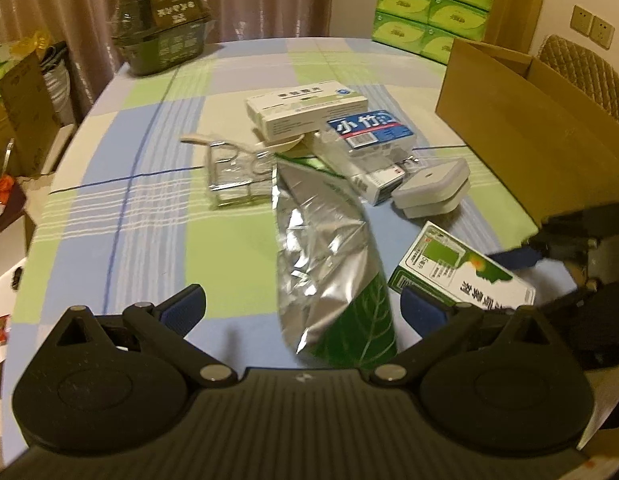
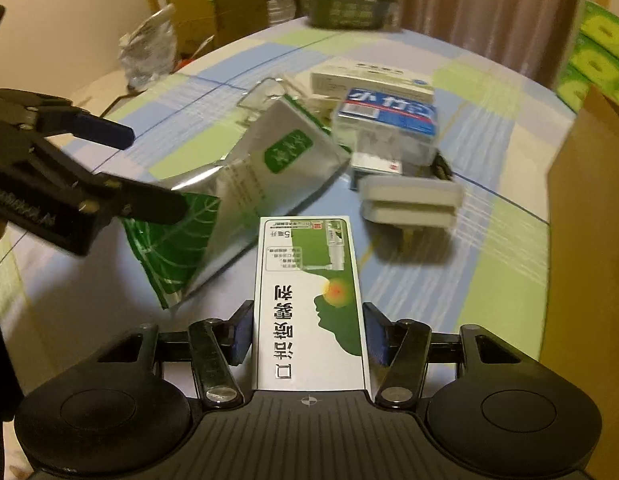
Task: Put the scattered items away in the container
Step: 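Grasp the silver foil bag with the left tool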
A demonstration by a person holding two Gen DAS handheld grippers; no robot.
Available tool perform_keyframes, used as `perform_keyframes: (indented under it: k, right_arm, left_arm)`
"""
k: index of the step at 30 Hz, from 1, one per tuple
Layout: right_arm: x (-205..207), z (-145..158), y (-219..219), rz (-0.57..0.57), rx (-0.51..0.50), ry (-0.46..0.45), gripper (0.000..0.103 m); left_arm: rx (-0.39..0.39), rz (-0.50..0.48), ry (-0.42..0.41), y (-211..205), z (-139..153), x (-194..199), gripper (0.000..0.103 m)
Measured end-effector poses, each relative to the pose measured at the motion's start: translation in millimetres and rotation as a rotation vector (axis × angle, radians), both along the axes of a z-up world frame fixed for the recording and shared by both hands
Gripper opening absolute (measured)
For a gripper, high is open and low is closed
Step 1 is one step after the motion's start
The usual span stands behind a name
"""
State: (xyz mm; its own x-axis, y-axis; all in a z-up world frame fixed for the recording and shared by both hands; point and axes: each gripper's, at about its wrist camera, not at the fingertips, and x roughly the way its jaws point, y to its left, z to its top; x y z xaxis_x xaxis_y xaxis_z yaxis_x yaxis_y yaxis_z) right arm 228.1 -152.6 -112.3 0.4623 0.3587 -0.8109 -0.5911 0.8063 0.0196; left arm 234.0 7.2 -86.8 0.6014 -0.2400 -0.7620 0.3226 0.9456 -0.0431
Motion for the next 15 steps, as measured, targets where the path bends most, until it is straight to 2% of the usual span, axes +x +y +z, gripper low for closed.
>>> perform_keyframes:
  k: [5, 9, 12, 15]
  right_arm:
    - [-17, 1, -16, -0.068, -0.002, -0.022, 0.053]
    - [-27, 3, -21, -0.092, -0.012, -0.041, 0.053]
    - [-28, 4, -20, -0.113, -0.004, -0.061, 0.053]
    - [-26, 3, -20, -0.137, 0.0, -0.072, 0.053]
  left_arm:
    - [-0.022, -0.048, 0.054, -13, -8, 28, 0.102]
    - [-0.031, -0.082, 0.192, -19, -17, 62, 0.101]
    - [0.01, -0.109, 0.223, -26, -23, 79, 0.096]
    - [0.038, -0.127, 0.261, -31, -30, 91, 0.085]
